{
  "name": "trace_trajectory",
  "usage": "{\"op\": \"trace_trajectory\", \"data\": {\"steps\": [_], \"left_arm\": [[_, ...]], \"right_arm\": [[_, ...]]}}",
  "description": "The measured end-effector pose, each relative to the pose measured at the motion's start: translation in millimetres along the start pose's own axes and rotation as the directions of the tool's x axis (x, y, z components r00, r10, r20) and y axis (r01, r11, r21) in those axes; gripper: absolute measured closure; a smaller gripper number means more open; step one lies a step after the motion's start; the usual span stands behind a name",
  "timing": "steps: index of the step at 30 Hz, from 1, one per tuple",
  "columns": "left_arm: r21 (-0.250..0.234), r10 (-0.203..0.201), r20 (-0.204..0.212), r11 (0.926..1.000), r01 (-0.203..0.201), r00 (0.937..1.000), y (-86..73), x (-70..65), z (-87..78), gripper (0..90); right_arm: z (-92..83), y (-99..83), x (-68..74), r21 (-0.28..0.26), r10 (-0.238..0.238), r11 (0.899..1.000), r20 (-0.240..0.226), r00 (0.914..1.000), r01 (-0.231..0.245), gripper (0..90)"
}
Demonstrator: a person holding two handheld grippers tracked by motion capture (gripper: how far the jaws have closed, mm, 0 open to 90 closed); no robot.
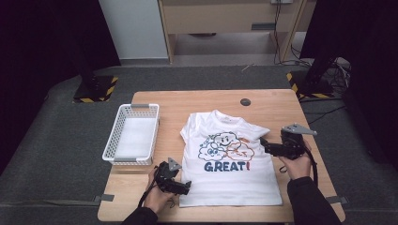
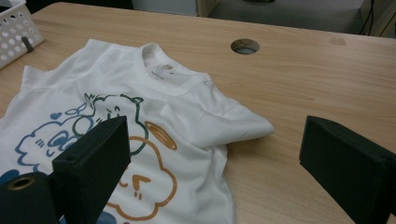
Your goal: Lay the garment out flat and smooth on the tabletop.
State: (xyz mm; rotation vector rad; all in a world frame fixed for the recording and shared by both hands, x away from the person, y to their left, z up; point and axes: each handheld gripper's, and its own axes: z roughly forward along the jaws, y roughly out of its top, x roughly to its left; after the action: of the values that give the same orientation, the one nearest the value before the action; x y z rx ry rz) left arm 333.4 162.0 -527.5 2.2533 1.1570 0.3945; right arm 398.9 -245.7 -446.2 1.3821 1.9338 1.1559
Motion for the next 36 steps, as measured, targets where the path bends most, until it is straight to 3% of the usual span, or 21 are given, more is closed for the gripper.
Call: {"op": "trace_trajectory", "data": {"steps": [18,28,36], "left_arm": [[-0.009,0.002,0.005,1.0000,-0.002,1.0000,-0.9,0.4,0.3,0.0],[-0.009,0.002,0.005,1.0000,-0.002,1.0000,-0.9,0.4,0.3,0.0],[-0.009,0.002,0.005,1.0000,-0.002,1.0000,-0.9,0.4,0.4,0.0]], "right_arm": [[35.1,12.1,-13.0,0.018,0.059,0.998,0.043,0.9973,-0.060,16.9],[58.3,5.9,-22.9,0.040,0.076,0.996,0.089,0.9931,-0.080,18.1],[67.3,2.8,-29.1,0.059,0.081,0.994,0.110,0.9906,-0.088,21.6]]}}
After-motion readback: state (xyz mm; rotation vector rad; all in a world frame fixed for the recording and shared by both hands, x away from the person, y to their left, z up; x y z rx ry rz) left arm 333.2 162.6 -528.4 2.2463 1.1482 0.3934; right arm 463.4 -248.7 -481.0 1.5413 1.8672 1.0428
